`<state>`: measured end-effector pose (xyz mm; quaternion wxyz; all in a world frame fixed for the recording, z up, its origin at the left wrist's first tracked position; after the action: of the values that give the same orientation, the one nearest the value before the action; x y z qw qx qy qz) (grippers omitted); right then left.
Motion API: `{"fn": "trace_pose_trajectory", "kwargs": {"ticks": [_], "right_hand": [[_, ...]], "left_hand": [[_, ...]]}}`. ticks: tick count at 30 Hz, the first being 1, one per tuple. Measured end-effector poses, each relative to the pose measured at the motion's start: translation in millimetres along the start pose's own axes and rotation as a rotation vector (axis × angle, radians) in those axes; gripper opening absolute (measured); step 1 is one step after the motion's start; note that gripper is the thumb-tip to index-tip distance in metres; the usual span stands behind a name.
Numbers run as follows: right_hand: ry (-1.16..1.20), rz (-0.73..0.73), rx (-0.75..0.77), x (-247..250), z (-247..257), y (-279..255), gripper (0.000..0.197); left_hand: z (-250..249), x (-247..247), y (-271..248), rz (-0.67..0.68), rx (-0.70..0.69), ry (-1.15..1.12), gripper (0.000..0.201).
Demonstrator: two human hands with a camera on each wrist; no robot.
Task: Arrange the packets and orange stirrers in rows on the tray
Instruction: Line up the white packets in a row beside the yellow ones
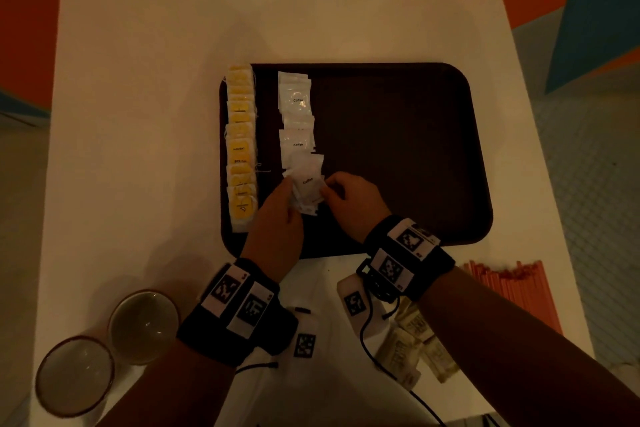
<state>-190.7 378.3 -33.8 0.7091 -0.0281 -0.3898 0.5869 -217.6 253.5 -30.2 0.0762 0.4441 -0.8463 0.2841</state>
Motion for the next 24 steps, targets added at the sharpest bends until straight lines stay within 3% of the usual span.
{"fn": "trace_pose_trajectory", "kwargs": {"ticks": [8,16,19,22,24], "right_hand": [[-0.105,0.105,-0.063,-14.0,-18.5,-12.9,0.032],[-0.183,0.244,-0.128,-24.3,-31.4,-28.2,0.039],[-0.135,0.143,-0.1,-12.8,-25.0,-26.0,0.017],[0.001,0.034,-0.044,-5.6,-18.9,-22.9,0.043],[-0.008,0.037,-0.017,-10.9,-15.0,-22.8,0.036]], "left_hand": [[11.9,-4.5,-20.3,0.044,0.068,0.071,0.045],[13.6,2.6,-20.2,0.044,0.037,0.053,0.042],[16.5,5.2,-18.5,0.037,0.047,0.05,0.042],[17.2,4.1,-16.1,0.04,0.047,-0.016,0.043],[15.1,2.5,-16.7,0.058,0.059,-0.046,0.043]]}}
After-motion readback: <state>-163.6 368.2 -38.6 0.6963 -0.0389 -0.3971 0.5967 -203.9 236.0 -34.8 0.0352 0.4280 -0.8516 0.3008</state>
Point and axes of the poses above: each hand's wrist, its own y-axis towards the middle knuckle, its own x-axis out of the back of the hand, z = x × y, the point moved 8 cm from there along y, towards the middle knuckle, and after that the axes turned 5 degrees about y, right-handed, at the moved point
